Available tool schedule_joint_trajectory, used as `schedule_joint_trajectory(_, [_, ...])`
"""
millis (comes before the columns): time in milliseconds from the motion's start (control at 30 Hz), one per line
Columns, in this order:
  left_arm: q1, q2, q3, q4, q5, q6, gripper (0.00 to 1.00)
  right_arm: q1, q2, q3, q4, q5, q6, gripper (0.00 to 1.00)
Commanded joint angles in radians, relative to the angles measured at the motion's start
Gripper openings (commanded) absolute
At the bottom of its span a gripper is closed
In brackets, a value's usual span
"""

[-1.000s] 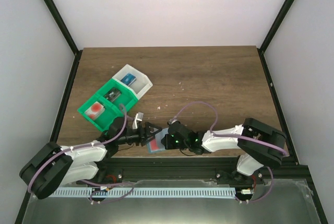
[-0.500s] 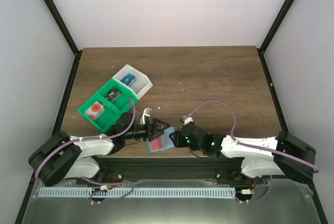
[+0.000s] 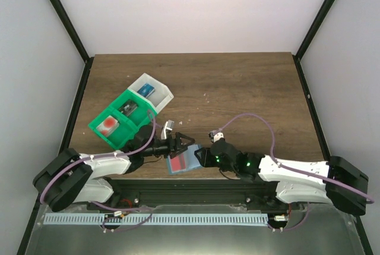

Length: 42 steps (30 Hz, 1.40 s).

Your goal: Take the credit cards out of the card holder

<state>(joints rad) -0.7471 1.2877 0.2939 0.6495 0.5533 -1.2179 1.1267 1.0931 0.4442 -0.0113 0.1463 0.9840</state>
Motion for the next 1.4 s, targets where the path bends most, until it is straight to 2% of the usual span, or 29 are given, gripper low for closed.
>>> schedule_joint_trajectory(0, [-0.017, 0.061, 0.036, 0.041, -0.001, 0.049, 0.89, 0.007, -0.028, 0.030, 0.012, -0.008, -0.030, 0.33])
schedule_joint_trajectory(167, [-0.039, 0.119, 0.066, 0.050, -0.011, 0.074, 0.89, 0.006, -0.010, 0.038, 0.046, -0.058, -0.069, 0.33])
schedule_joint_trajectory(300, [-0.011, 0.106, 0.128, -0.116, -0.020, 0.163, 0.90, 0.007, 0.021, 0.053, 0.091, -0.125, -0.104, 0.33])
schedule_joint_trajectory(533, [0.105, -0.074, 0.113, -0.289, -0.067, 0.205, 0.89, 0.023, 0.138, 0.094, 0.139, -0.205, -0.134, 0.33])
schedule_joint_trajectory(700, [0.119, -0.184, 0.088, -0.480, -0.121, 0.251, 0.88, 0.027, 0.265, 0.155, 0.130, -0.237, -0.142, 0.32])
schedule_joint_trajectory(767, [0.132, -0.227, 0.047, -0.506, -0.114, 0.236, 0.89, 0.027, 0.312, 0.178, 0.123, -0.245, -0.149, 0.31])
schedule_joint_trajectory(1067, [0.231, -0.354, -0.174, -0.307, 0.028, 0.098, 0.91, 0.027, 0.458, 0.255, 0.043, -0.204, -0.159, 0.28])
schedule_joint_trajectory(1200, [0.256, -0.325, -0.205, -0.230, 0.088, 0.060, 0.91, 0.027, 0.494, 0.268, 0.001, -0.174, -0.141, 0.25])
schedule_joint_trajectory(1367, [0.256, -0.320, -0.209, -0.212, 0.104, 0.057, 0.91, 0.028, 0.512, 0.285, -0.074, -0.120, -0.125, 0.24])
